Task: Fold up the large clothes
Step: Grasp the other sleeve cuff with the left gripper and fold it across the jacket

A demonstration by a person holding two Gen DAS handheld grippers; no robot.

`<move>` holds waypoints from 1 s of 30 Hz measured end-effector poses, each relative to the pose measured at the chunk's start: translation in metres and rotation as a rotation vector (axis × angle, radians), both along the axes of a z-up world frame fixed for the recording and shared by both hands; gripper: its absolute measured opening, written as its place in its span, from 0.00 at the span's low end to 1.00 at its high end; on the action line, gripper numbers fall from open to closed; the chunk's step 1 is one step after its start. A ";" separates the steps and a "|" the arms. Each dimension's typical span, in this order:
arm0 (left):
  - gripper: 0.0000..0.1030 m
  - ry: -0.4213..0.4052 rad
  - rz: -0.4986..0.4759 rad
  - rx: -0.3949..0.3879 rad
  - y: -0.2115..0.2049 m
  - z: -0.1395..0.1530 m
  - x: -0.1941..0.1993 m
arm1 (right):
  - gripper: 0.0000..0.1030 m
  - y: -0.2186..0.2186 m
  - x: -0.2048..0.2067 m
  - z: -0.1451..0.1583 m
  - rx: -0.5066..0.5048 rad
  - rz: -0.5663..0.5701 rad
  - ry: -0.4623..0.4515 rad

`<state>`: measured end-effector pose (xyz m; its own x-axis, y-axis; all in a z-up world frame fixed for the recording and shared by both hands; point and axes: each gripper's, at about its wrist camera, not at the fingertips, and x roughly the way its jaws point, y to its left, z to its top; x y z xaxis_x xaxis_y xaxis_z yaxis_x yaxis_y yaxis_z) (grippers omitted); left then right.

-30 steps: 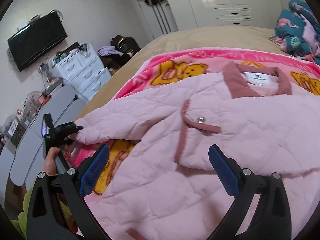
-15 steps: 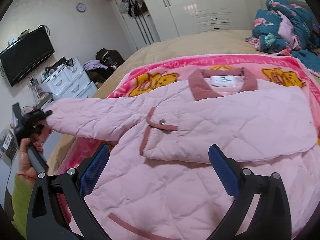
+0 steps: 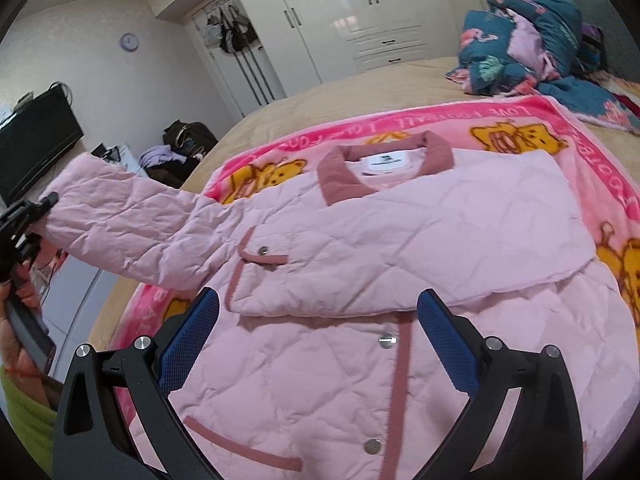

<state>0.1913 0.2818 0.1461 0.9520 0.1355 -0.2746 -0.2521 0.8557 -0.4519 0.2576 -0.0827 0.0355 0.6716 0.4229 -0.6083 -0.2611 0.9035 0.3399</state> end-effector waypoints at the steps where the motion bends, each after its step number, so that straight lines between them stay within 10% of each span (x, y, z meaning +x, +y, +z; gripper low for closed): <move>1: 0.10 -0.006 -0.026 0.008 -0.005 0.001 0.002 | 0.96 -0.004 0.000 -0.001 0.003 -0.008 0.002; 20: 0.10 0.127 -0.706 0.285 -0.199 -0.066 0.054 | 0.96 -0.105 -0.006 -0.008 0.032 -0.201 0.021; 30: 0.15 0.367 -0.892 0.699 -0.291 -0.162 0.054 | 0.96 -0.158 -0.011 -0.017 0.048 -0.312 0.043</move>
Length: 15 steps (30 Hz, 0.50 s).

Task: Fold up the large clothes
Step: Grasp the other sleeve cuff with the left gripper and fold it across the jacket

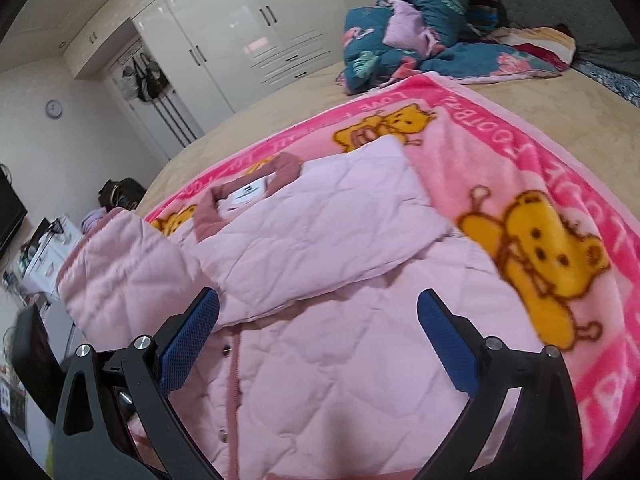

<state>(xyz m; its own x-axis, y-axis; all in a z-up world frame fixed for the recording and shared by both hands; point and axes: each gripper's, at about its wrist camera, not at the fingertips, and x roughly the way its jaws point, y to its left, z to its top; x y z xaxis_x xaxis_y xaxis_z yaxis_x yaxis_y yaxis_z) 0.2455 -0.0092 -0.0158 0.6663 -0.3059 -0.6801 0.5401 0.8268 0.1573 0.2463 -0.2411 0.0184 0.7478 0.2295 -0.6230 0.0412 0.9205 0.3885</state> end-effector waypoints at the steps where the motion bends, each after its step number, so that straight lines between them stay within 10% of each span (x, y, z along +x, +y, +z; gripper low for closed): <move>1: 0.16 -0.011 -0.011 0.040 -0.005 -0.006 -0.002 | 0.96 -0.004 0.000 0.000 0.001 -0.007 0.000; 15: 0.47 0.042 -0.095 0.070 -0.019 -0.023 -0.012 | 0.96 -0.030 -0.002 -0.001 0.011 -0.079 0.010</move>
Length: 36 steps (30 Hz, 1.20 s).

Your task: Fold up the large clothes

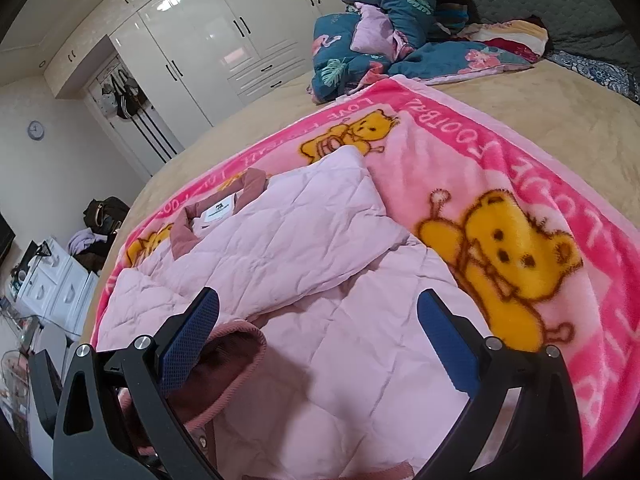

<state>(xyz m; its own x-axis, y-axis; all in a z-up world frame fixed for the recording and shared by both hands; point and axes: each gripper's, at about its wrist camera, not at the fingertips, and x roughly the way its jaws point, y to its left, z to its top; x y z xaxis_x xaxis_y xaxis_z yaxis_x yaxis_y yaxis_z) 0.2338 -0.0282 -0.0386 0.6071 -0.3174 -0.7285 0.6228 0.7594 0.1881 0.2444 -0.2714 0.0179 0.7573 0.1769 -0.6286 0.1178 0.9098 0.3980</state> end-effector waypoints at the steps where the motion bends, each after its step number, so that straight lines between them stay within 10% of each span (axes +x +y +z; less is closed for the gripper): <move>1: 0.62 0.014 -0.007 -0.009 0.001 0.001 -0.001 | 0.96 0.000 0.000 0.001 0.003 0.002 0.001; 2: 0.76 0.033 -0.015 -0.029 0.001 0.004 0.000 | 0.96 -0.001 -0.001 0.001 0.005 0.004 0.002; 8: 0.90 0.046 -0.070 -0.054 -0.007 0.022 -0.010 | 0.96 0.003 -0.005 0.005 0.019 0.039 0.012; 20: 0.91 0.103 -0.020 -0.274 0.034 0.066 0.002 | 0.96 0.034 -0.012 -0.012 0.076 0.191 0.118; 36: 0.91 0.026 0.512 -0.273 0.158 0.075 0.061 | 0.96 0.093 -0.011 -0.063 0.118 0.290 0.257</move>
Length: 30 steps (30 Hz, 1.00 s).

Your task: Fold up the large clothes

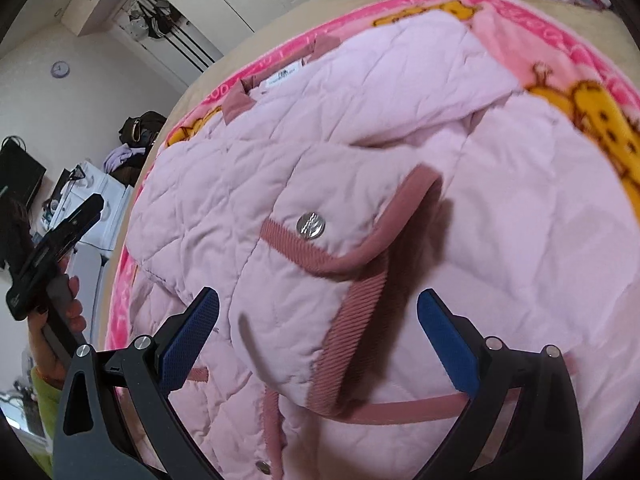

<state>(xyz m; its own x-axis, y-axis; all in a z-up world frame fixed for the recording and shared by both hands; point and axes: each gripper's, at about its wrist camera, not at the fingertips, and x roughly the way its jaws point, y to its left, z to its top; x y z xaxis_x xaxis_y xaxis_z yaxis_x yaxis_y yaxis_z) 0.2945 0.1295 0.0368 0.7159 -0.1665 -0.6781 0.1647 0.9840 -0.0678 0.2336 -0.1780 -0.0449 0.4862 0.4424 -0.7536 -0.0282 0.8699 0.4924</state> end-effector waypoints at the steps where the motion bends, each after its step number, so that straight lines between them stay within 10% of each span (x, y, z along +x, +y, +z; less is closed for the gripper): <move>1: 0.91 0.005 0.022 -0.001 0.006 -0.001 0.002 | 0.96 0.001 0.000 -0.003 0.014 -0.002 0.004; 5: 0.91 0.023 0.105 -0.071 0.037 -0.004 0.010 | 0.91 0.005 0.003 -0.012 0.047 -0.020 0.007; 10: 0.91 0.047 0.194 -0.140 0.062 -0.012 0.017 | 0.30 0.010 0.007 -0.011 0.058 0.013 -0.037; 12: 0.91 0.060 0.224 -0.169 0.069 -0.016 0.019 | 0.23 0.013 0.006 -0.003 0.042 0.037 -0.073; 23: 0.91 0.022 0.306 -0.259 0.093 -0.008 0.027 | 0.18 0.029 0.041 0.140 -0.313 0.227 -0.492; 30: 0.91 0.042 0.238 -0.235 0.067 -0.016 0.040 | 0.17 0.015 0.086 0.138 -0.421 0.190 -0.503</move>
